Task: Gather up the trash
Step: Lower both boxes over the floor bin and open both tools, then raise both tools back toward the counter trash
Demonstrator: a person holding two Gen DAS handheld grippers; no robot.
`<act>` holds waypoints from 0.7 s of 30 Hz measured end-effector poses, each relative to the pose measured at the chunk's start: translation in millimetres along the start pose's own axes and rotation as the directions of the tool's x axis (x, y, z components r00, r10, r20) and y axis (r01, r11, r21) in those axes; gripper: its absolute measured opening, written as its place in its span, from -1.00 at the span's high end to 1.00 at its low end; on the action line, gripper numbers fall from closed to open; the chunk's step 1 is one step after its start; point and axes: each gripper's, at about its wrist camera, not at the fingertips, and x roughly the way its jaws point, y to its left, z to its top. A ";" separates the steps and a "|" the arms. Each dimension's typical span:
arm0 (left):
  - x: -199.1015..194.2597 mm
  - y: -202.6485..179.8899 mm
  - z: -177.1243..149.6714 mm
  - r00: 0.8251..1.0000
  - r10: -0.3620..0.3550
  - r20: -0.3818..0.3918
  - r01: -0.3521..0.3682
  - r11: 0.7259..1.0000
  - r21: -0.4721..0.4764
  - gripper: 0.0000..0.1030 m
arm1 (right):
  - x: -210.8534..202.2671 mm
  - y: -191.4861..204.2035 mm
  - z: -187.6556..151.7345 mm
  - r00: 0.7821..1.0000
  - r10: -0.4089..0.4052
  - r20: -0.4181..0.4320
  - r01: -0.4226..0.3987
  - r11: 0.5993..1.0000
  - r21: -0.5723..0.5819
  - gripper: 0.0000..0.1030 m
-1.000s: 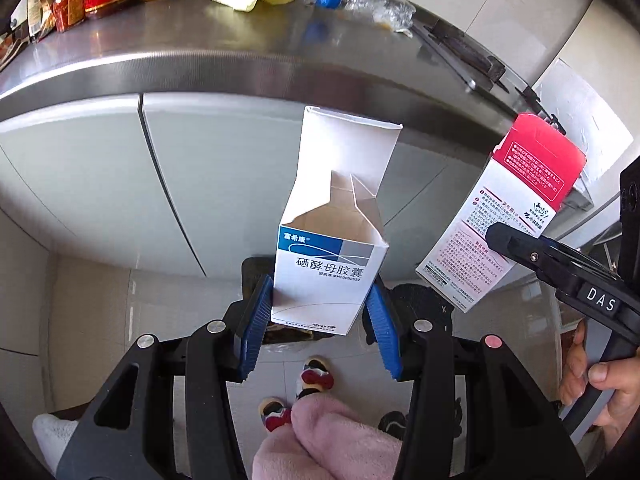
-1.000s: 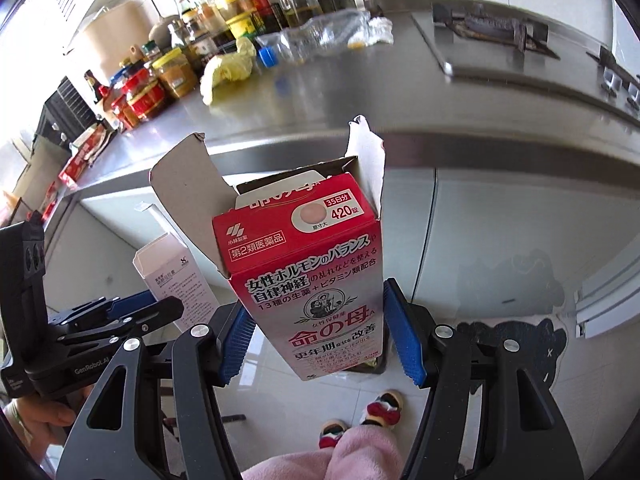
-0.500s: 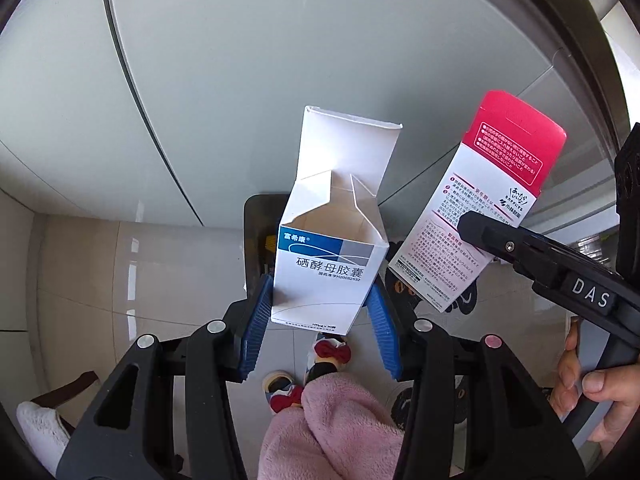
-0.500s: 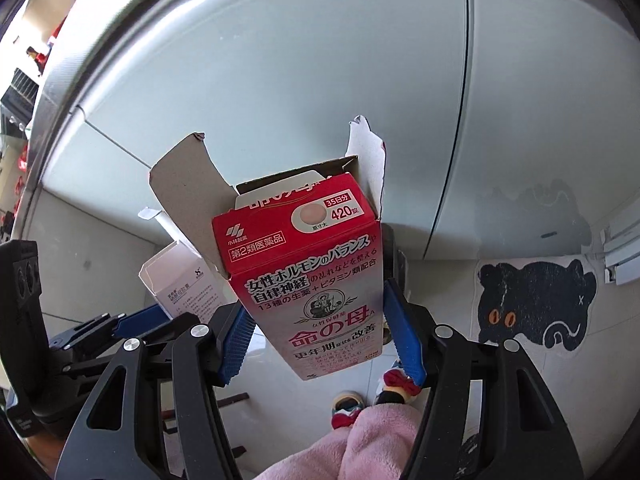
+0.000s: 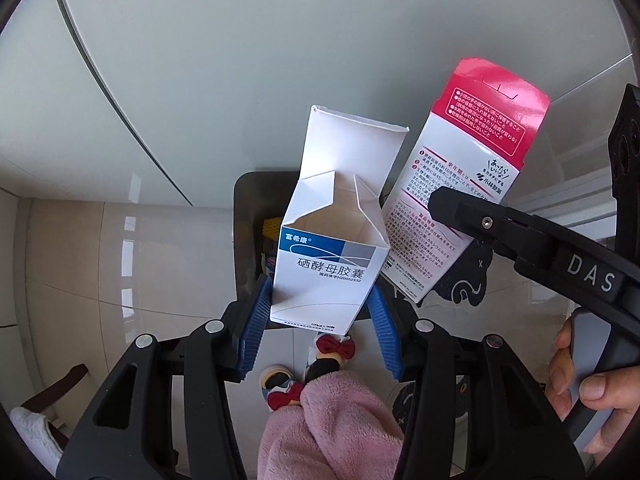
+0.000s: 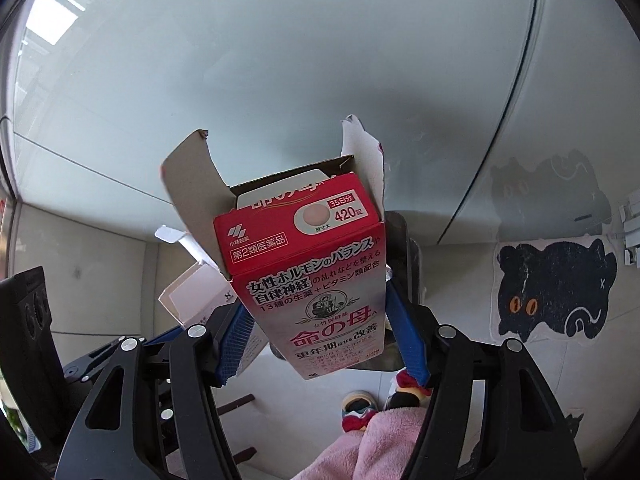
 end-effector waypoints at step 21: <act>-79.2 -5.0 26.7 0.999 0.003 0.043 -0.002 1.000 -0.015 -0.37 | -91.9 37.4 32.0 0.996 0.019 0.091 -0.019 1.000 -0.007 -0.73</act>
